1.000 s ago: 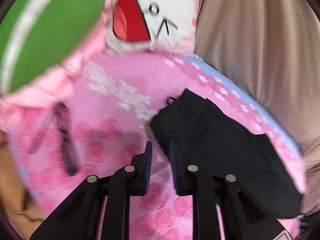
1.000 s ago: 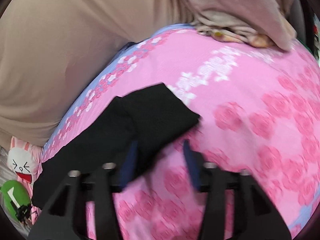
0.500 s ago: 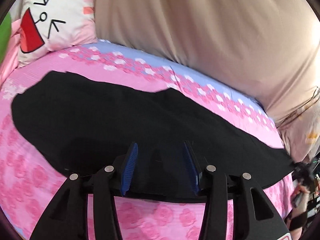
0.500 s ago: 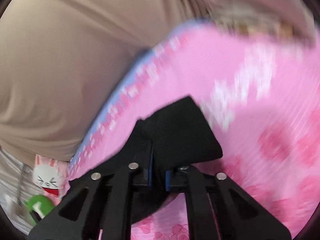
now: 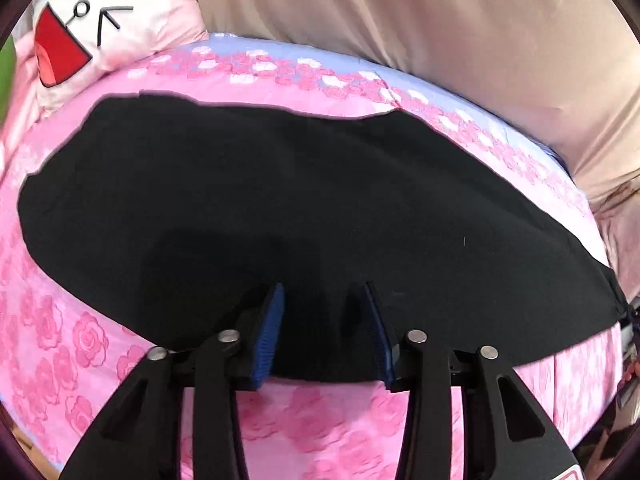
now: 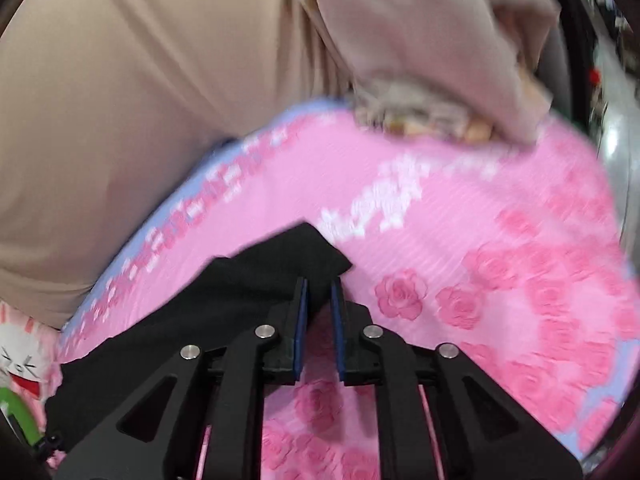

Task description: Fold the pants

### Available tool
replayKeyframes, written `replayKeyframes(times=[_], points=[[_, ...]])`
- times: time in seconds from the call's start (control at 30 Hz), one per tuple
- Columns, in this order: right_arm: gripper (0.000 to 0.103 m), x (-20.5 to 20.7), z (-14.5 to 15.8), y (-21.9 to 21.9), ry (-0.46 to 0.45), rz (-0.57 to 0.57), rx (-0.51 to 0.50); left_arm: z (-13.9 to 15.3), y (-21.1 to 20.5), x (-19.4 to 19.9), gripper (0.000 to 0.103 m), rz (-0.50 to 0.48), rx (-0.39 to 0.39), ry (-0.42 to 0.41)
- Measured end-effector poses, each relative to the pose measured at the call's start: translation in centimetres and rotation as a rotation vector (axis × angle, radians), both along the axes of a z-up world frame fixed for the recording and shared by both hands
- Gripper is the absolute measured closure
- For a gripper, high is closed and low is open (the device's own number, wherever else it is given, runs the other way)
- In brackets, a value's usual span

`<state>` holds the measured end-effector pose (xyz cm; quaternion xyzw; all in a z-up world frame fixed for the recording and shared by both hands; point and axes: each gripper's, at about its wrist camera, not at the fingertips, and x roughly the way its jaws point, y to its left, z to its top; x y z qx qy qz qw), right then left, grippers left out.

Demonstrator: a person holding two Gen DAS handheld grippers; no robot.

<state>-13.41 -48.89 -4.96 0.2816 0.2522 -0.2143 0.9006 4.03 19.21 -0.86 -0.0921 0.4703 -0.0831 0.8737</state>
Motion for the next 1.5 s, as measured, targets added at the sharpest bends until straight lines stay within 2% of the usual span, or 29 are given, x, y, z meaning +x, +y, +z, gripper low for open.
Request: replayKeyframes(times=[0.07, 0.17, 0.27, 0.33, 0.4, 0.5, 0.57, 0.6, 0.63, 0.7, 0.73, 0.77, 0.8, 0.87, 0.97, 1.0, 1.07, 1.17, 1.2, 1.23, 1.3, 1.33, 1.37, 1.4, 1.43, 1.5], points=[[0.091, 1.6, 2.0, 3.5, -0.022, 0.134, -0.019, 0.0, 0.8, -0.8, 0.075, -0.001, 0.002, 0.006], [0.089, 6.6, 4.4, 13.2, -0.026, 0.478, -0.022, -0.3, 1.6, -2.1, 0.078, -0.002, -0.023, 0.006], [0.089, 12.1, 4.1, 22.2, 0.005, 0.745, 0.020, -0.5, 2.0, -3.0, 0.078, -0.004, -0.043, -0.024], [0.089, 17.4, 2.9, 30.0, 0.069, 0.911, 0.032, -0.6, 2.0, -3.3, 0.078, -0.002, -0.055, -0.035], [0.089, 21.8, 1.6, 35.7, 0.129, 0.998, 0.005, -0.8, 2.3, -3.3, 0.078, -0.002, -0.080, -0.036], [0.089, 28.1, -0.8, 42.2, 0.222, 1.046, -0.012, -1.1, 3.1, -3.5, 0.078, -0.012, -0.133, -0.038], [0.091, 32.3, -2.9, 44.2, 0.292, 1.016, -0.038, -1.1, 3.1, -3.6, 0.078, -0.021, -0.133, -0.045], [0.097, 33.7, -3.5, 44.4, 0.292, 1.007, -0.038, -1.0, 3.0, -3.6, 0.078, -0.023, -0.132, -0.049], [0.103, 34.7, -3.6, 44.2, 0.257, 1.004, -0.018, -1.0, 3.0, -3.7, 0.078, -0.029, -0.123, -0.057], [0.103, 36.3, -3.6, 42.9, 0.252, 0.976, 0.078, -1.0, 2.9, -3.8, 0.078, -0.035, -0.113, -0.069], [0.103, 36.1, -3.3, 42.4, 0.248, 0.951, 0.093, -1.0, 2.8, -3.9, 0.078, -0.038, -0.111, -0.074], [0.103, 35.4, -2.6, 42.3, 0.233, 0.938, 0.066, -1.1, 2.8, -4.0, 0.078, -0.038, -0.112, -0.077], [0.098, 34.0, -1.6, 42.6, 0.201, 0.948, 0.003, -1.1, 2.9, -4.0, 0.078, -0.038, -0.117, -0.079], [0.097, 30.6, -0.7, 42.4, 0.162, 0.974, -0.068, -1.1, 3.0, -3.9, 0.078, -0.041, -0.123, -0.084], [0.097, 29.2, -2.7, 39.8, 0.235, 0.923, -0.138, -1.1, 3.0, -3.9, 0.078, -0.040, -0.117, -0.089], [0.100, 28.0, -3.5, 37.3, 0.247, 0.886, -0.124, -1.0, 2.8, -4.0, 0.078, -0.040, -0.109, -0.093], [0.097, 24.9, -2.9, 32.3, 0.187, 0.820, -0.044, -0.8, 2.3, -4.3, 0.078, -0.038, -0.069, -0.109], [0.093, 20.2, -1.9, 25.4, 0.124, 0.706, -0.040, 0.4, 0.6, -5.3, 0.078, -0.020, 0.045, -0.157], [0.091, 18.6, -2.1, 22.4, 0.133, 0.654, -0.043, 1.1, -0.6, -5.8, 0.078, -0.020, 0.090, -0.182], [0.089, 17.8, -2.7, 19.8, 0.156, 0.600, -0.052, 1.6, -1.3, -5.9, 0.076, -0.030, 0.099, -0.195], [0.091, 16.7, -4.4, 14.3, 0.224, 0.474, -0.073, 2.9, -3.9, -5.9, 0.071, -0.073, 0.083, -0.217], [0.103, 16.2, -5.0, 11.9, 0.214, 0.443, -0.046, 3.2, -5.0, -5.7, 0.068, -0.089, 0.078, -0.220], [0.103, 15.2, -5.2, 8.8, 0.173, 0.401, 0.042, 3.5, -6.4, -5.4, 0.064, -0.103, 0.074, -0.219], [0.103, 14.3, -5.0, 7.2, 0.154, 0.360, 0.075, 3.6, -7.5, -5.1, 0.063, -0.111, 0.069, -0.211], [0.097, 13.1, -4.4, 5.6, 0.123, 0.323, 0.078, 3.6, -9.0, -4.7, 0.063, -0.125, 0.055, -0.192], [0.094, 11.6, -4.0, 3.4, 0.094, 0.285, 0.041, 3.3, -11.1, -4.0, 0.063, -0.144, 0.021, -0.159]])
